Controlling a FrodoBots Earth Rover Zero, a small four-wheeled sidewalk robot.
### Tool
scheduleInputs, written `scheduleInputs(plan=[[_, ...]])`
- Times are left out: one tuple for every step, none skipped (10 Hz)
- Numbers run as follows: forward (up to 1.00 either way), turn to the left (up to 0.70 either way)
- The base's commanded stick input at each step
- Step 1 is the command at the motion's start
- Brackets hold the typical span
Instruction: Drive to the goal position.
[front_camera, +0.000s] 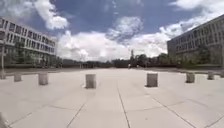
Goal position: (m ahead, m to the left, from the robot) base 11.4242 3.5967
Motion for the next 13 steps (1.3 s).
scheduleInputs(plan=[[0.7,0.04],[0.7,0.04],[0.7,0.03],[0.7,0.01],[0.7,0.09],[0.7,0.07],[0.7,0.01],[0.7,0.0],[0.7,0.0],[0.7,-0.19],[0.7,-0.35],[0.7,-0.08],[0.7,0.06]])
